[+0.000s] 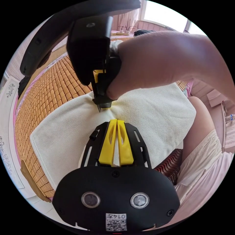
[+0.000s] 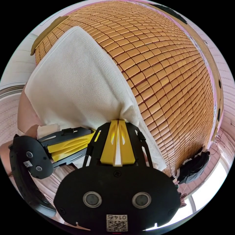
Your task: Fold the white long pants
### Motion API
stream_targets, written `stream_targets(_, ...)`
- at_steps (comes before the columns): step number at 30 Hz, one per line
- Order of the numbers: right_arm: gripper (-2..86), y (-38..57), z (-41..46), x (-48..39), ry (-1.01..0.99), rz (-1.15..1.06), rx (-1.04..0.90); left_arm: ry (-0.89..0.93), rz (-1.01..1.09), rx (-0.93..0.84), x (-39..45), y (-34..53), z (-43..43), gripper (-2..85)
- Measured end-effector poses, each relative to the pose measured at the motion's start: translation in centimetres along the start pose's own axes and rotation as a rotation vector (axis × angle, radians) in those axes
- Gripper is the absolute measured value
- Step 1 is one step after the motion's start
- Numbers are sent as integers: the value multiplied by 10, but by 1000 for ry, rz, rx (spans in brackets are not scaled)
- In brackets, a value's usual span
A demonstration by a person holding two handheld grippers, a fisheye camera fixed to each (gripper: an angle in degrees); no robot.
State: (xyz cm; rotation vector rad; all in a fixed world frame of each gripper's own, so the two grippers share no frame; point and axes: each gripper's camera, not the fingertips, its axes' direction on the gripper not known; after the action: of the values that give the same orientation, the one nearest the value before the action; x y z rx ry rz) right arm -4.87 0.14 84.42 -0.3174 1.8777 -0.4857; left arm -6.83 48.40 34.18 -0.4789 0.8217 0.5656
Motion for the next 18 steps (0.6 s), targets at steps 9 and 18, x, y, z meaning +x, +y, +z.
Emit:
stream_targets(9,-4,-25,-6,-32,138,-10,30,43,216,-147,57,22,-5,-10)
stream_targets(18,-4,-53,0,-56,271,-1,-3,74,240,-201,73,12,36,-10)
